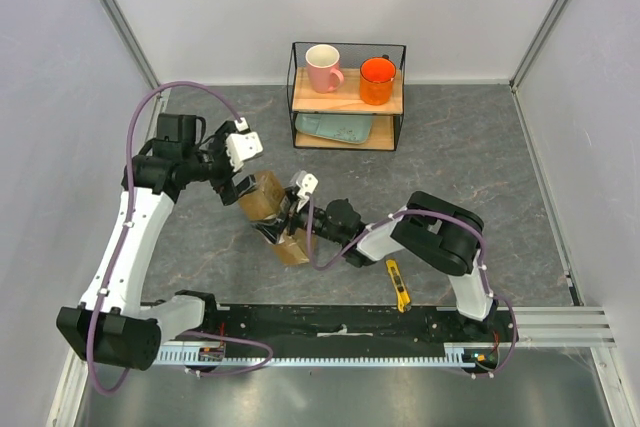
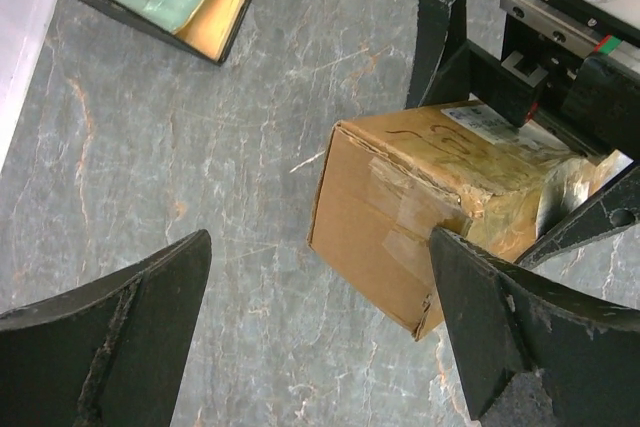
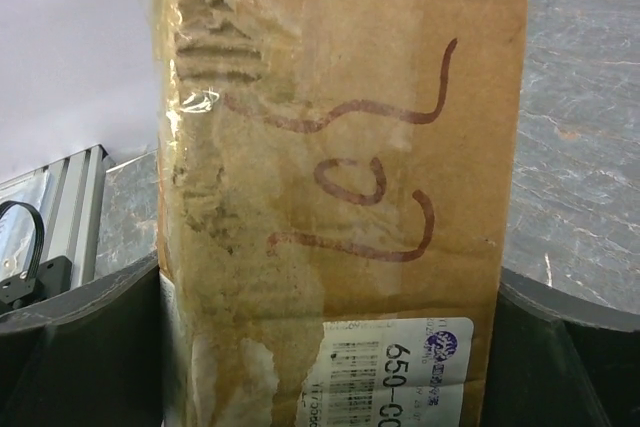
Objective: Unpack the express box
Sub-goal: Adjust the express box at the center of the board.
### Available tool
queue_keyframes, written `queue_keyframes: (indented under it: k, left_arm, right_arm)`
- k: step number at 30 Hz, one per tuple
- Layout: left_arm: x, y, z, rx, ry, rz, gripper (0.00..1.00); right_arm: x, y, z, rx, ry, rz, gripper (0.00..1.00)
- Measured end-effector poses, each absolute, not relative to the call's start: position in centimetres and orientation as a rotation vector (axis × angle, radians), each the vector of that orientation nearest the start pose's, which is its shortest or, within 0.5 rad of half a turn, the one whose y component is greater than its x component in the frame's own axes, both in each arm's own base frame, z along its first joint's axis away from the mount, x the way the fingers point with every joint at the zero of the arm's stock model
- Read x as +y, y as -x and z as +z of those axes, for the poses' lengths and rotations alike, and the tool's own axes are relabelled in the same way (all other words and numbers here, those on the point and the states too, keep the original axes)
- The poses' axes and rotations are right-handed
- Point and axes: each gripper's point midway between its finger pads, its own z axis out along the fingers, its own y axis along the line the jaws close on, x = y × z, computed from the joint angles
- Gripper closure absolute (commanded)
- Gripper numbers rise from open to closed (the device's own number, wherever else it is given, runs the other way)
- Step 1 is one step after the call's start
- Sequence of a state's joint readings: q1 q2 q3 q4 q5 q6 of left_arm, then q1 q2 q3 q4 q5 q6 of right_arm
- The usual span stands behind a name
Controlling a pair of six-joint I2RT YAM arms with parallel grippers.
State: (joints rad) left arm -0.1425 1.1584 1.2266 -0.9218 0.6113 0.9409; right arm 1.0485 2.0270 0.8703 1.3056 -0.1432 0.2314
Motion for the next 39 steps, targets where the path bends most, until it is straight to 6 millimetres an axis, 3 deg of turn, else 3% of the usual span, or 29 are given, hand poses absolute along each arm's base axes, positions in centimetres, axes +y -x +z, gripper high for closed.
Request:
queue_keyframes:
  k: [8,15,21,25,28,33,36,39]
  left_arm:
    - [-14.9,-26.2,24.4,1.722,-1.412,-0.467,0.01]
    - [-20.7,-18.9,23.5,1.725,-1.528,-0.906,0.01]
    - [-22.4,-15.9,22.7,1.748,-1.572,-1.057,0.01]
    - [-22.6,-15.3,22.4,1.767,-1.565,-1.1,0.01]
    - [-22.5,-15.3,22.2,1.78,-1.562,-1.09,0.01]
    - [-22.3,-15.4,22.1,1.796,-1.552,-1.071,0.01]
    - [-22.3,-15.1,21.8,1.816,-1.536,-1.087,0.05]
    - [-22.2,-14.8,21.4,1.836,-1.509,-1.123,0.06]
  right_arm:
    - [46.7,-22.7,14.9,1.323,0.777,1.107,0.02]
    - [44.8,-17.4,16.3,1.232,0.939,1.124,0.02]
    - [42.5,-14.9,17.8,1.173,0.977,1.154,0.02]
    - [41.0,-14.1,18.5,1.142,1.0,1.138,0.02]
    - [39.6,-13.6,22.2,1.045,0.982,1.111,0.02]
    - [36.8,-13.4,30.6,0.957,0.911,1.049,0.02]
    - [36.4,-14.5,32.7,1.043,0.894,1.006,0.02]
    - [37.0,-15.7,32.5,1.192,0.914,0.96,0.02]
